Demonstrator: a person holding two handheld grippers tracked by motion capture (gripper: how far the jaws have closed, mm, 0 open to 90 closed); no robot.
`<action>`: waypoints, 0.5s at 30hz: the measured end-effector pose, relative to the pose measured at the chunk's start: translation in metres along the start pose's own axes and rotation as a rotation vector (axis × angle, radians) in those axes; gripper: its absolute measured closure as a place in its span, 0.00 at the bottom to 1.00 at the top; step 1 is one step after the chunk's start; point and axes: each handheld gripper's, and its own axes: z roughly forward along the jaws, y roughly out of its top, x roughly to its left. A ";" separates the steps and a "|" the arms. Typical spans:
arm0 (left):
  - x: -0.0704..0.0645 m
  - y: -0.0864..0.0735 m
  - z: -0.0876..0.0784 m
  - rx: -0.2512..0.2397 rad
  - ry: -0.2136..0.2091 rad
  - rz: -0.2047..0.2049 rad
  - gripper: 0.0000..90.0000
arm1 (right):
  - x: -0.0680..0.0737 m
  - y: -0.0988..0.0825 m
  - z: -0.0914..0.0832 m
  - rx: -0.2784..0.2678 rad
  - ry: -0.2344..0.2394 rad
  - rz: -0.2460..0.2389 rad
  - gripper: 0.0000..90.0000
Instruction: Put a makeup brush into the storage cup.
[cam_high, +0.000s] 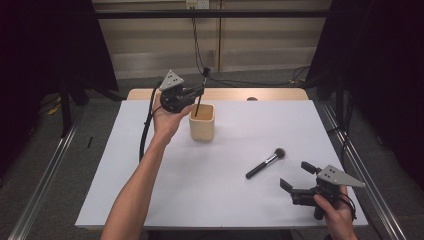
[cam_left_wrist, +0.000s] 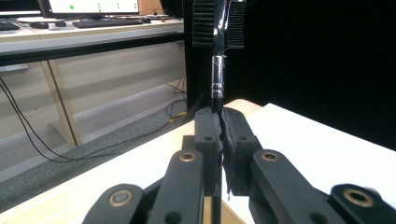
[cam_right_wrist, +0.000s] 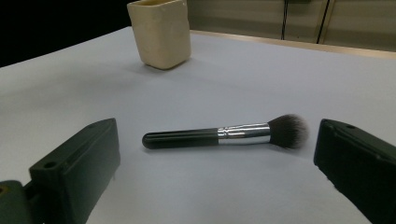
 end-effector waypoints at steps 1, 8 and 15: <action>0.001 -0.001 0.001 0.004 0.000 0.003 0.95 | 0.000 0.000 0.000 -0.001 -0.001 0.004 0.00; 0.003 -0.006 0.004 0.015 -0.001 0.002 0.95 | 0.000 0.000 0.000 0.001 -0.001 -0.001 0.00; 0.003 -0.013 0.006 0.033 0.003 0.001 0.95 | 0.000 0.000 0.000 0.001 -0.002 -0.003 0.00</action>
